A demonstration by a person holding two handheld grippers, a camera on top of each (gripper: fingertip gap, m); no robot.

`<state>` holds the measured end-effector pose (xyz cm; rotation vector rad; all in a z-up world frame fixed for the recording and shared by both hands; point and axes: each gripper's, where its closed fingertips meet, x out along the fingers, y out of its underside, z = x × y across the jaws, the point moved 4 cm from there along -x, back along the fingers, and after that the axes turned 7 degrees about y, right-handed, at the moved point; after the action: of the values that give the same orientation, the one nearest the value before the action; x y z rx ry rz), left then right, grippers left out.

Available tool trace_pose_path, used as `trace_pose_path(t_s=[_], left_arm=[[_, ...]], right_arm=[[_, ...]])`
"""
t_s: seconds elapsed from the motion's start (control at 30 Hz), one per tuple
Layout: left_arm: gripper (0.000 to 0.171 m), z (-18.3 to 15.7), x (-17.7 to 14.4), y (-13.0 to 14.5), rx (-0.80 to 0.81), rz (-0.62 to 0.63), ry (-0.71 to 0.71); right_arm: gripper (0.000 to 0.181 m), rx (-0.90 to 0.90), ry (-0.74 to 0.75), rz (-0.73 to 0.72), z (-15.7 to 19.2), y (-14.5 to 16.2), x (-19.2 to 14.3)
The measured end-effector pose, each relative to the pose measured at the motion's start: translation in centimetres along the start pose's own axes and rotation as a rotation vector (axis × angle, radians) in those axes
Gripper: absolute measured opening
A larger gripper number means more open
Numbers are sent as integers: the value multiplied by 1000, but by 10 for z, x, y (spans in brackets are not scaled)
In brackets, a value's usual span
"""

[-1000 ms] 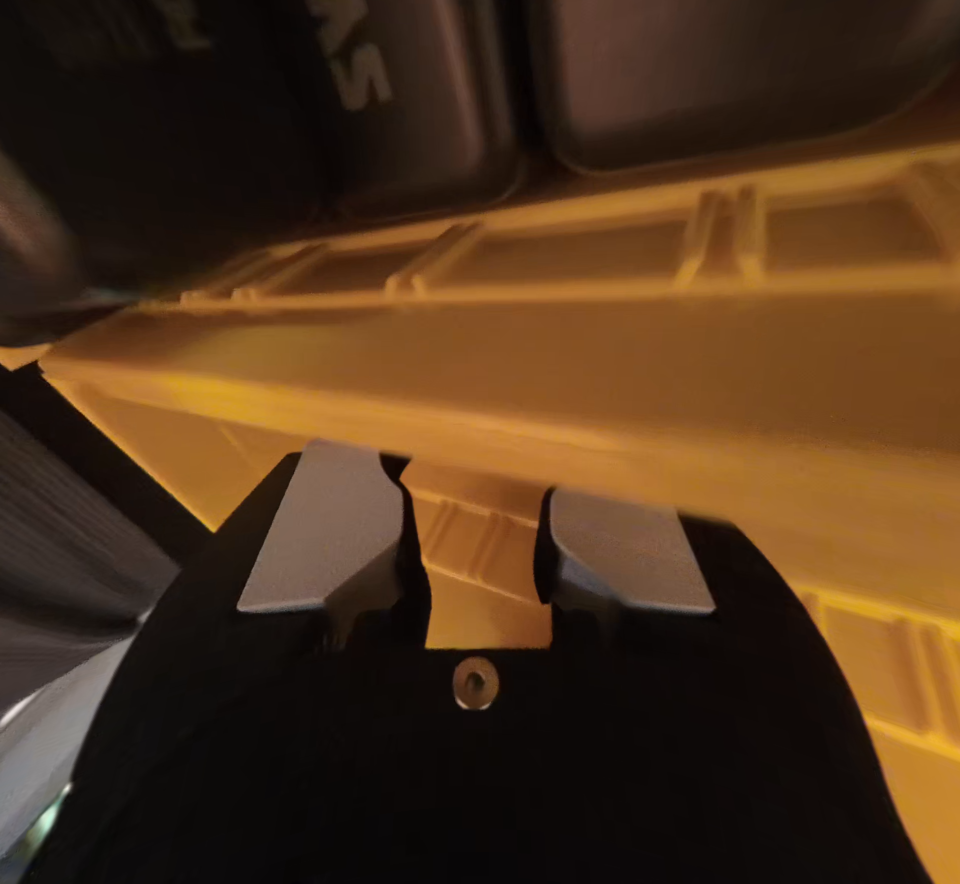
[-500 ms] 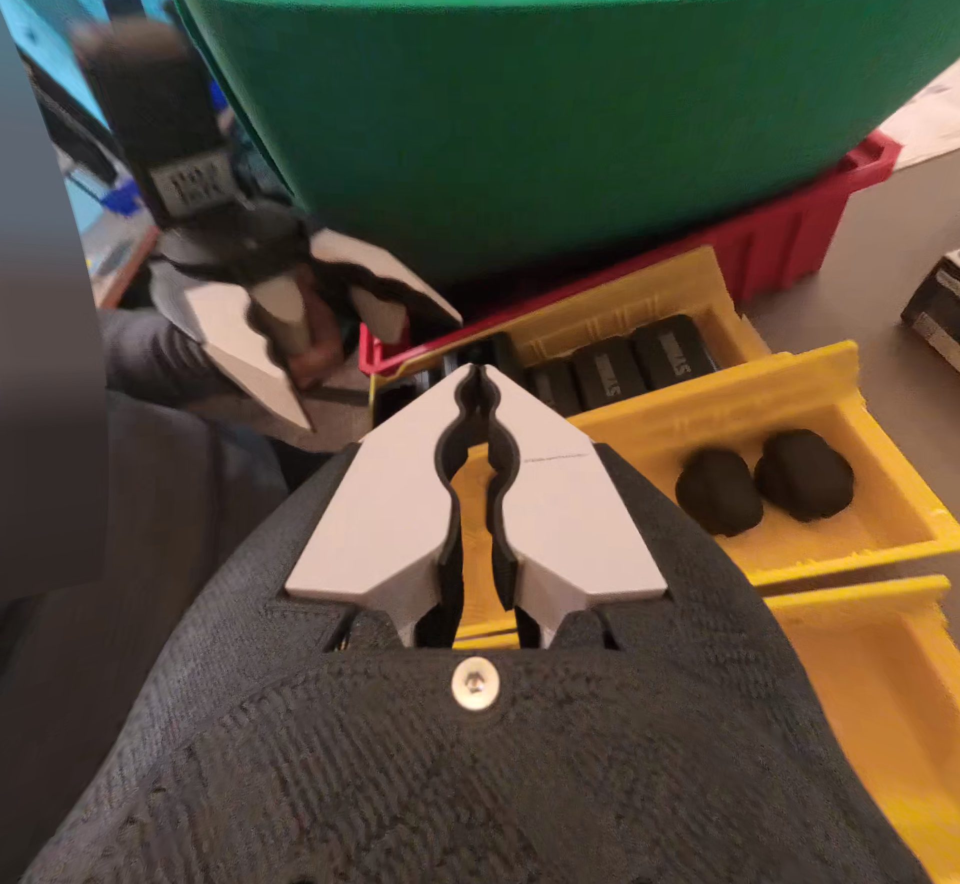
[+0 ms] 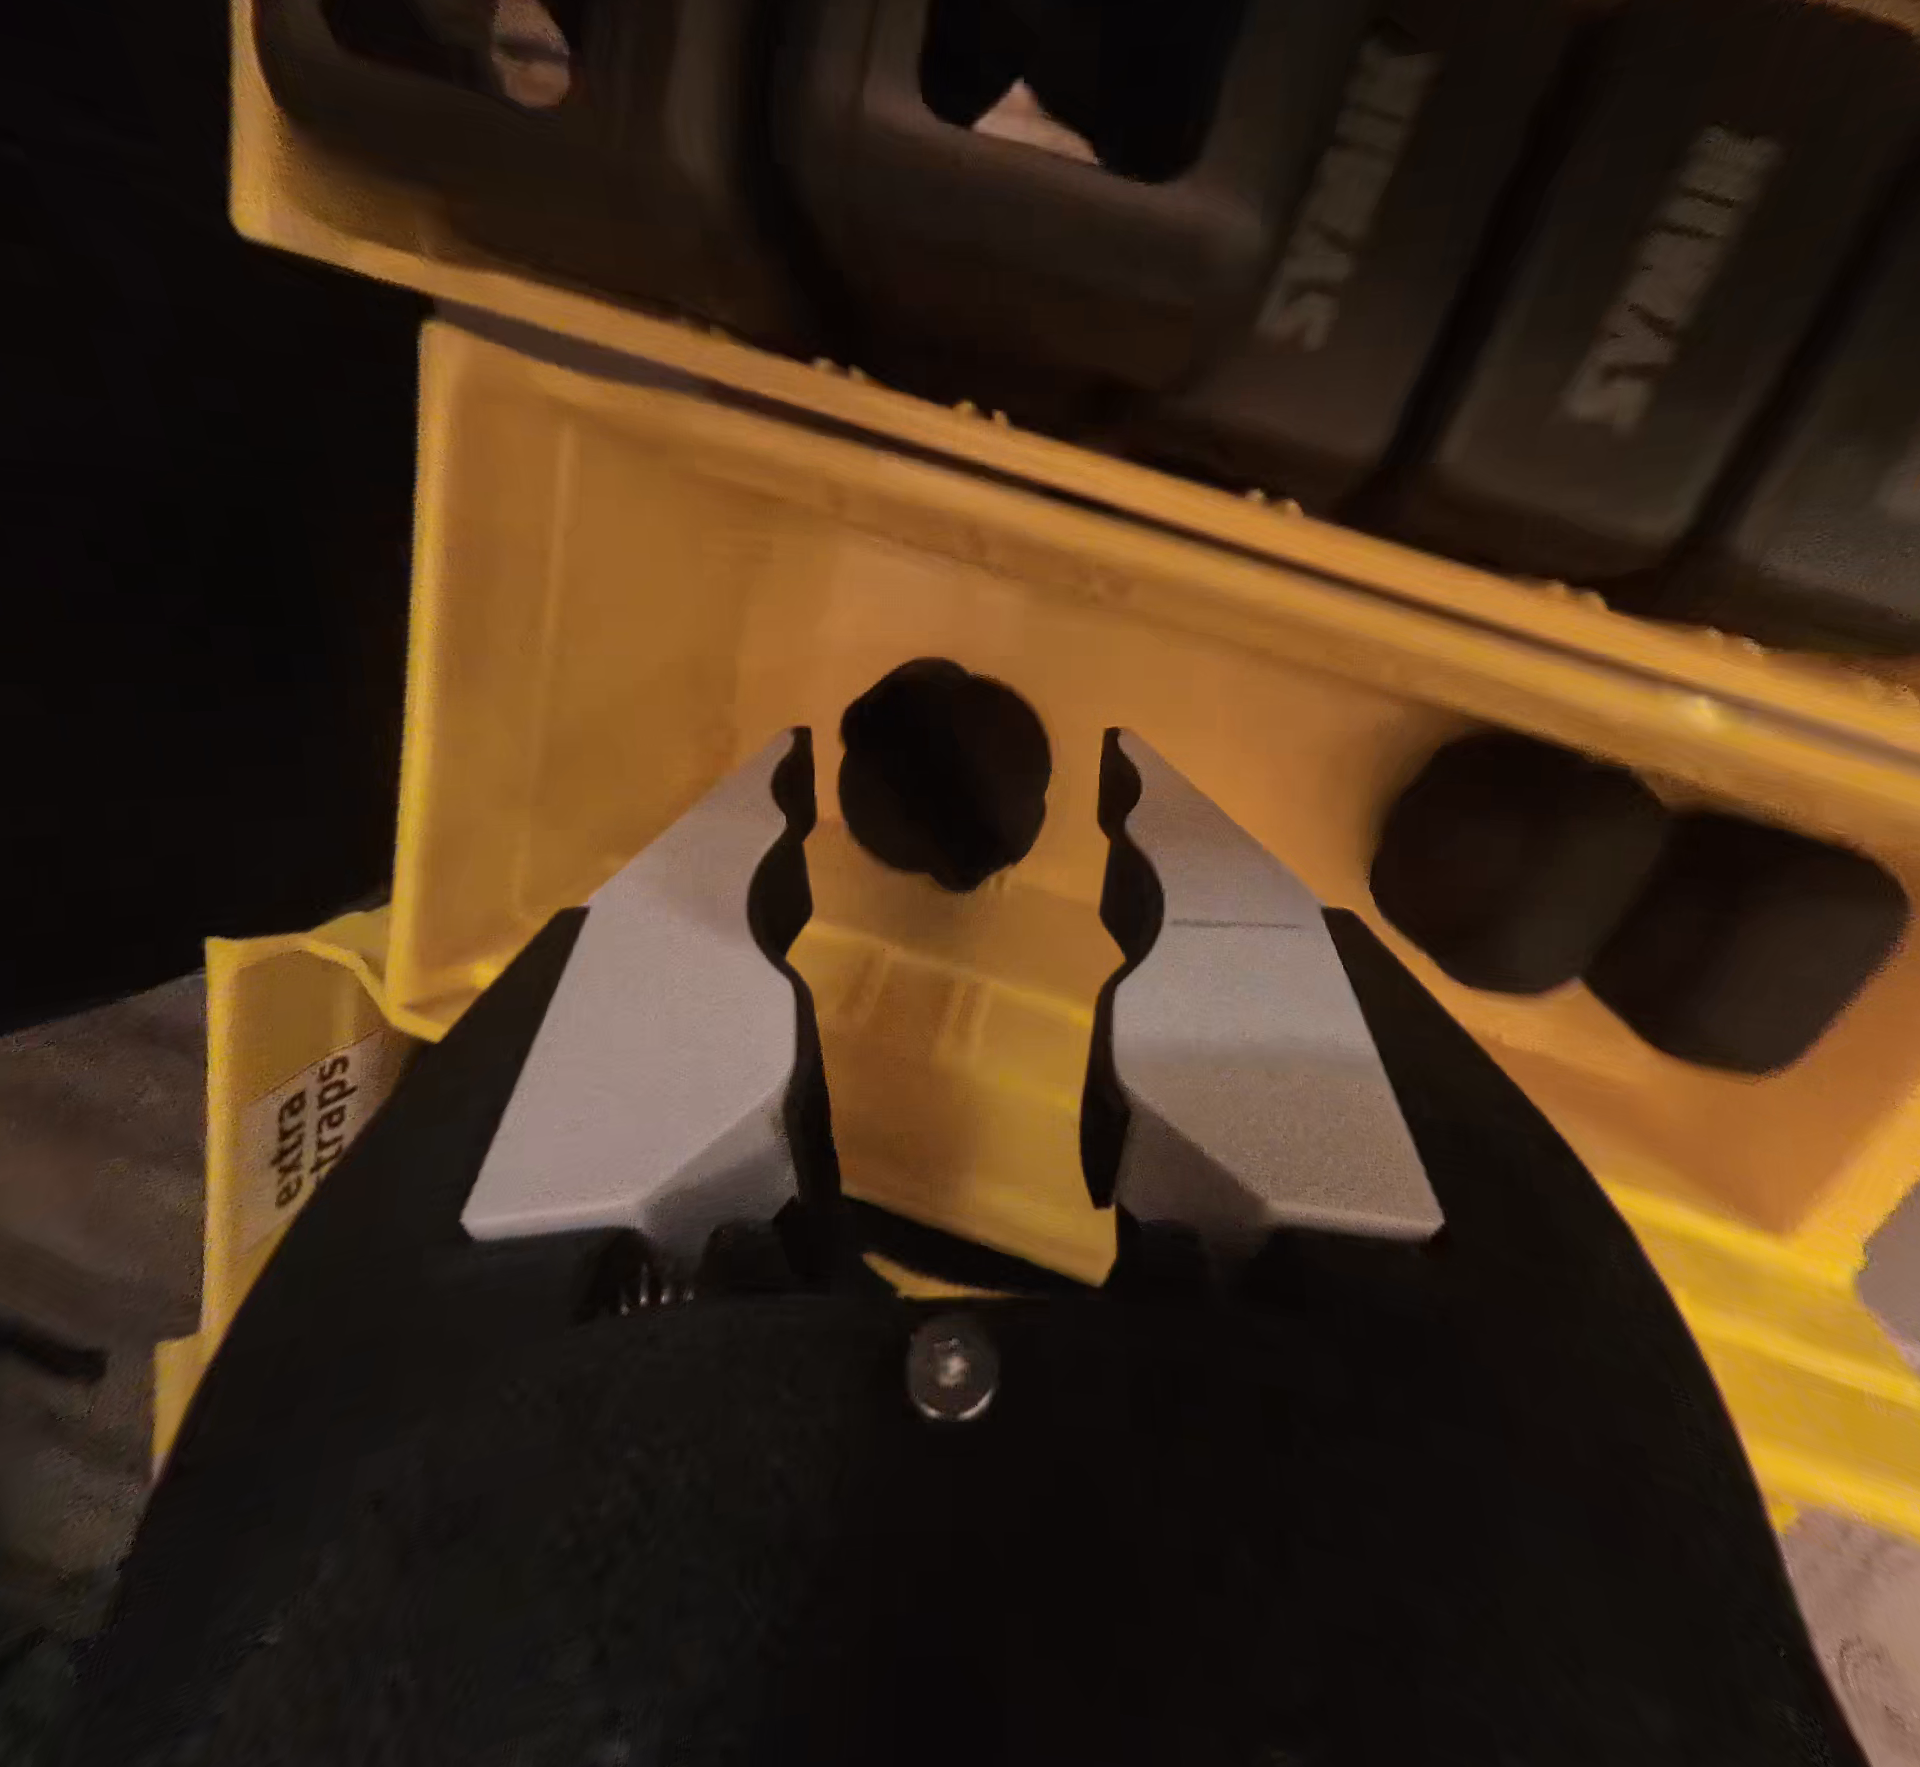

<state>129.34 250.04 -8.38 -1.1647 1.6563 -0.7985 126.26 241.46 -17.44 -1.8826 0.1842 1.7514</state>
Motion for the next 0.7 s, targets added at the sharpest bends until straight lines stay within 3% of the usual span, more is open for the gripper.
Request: trace_pose_path(t_s=[0.17, 0.3, 0.6, 0.7], left_arm=[[72, 0, -13, 8, -22, -9, -17], [70, 1, -24, 13, -40, -21, -32], [66, -2, -29, 19, -61, -12, -10], [66, -3, -29, 19, -62, -13, -6]], right_arm=[[59, -101, -102, 175, -2, 2, 17], [44, -104, -139, 312, 1, 7, 24], [43, -123, -136, 404, 5, 13, 28], [42, -36, -164, 362, 2, 10, 22]])
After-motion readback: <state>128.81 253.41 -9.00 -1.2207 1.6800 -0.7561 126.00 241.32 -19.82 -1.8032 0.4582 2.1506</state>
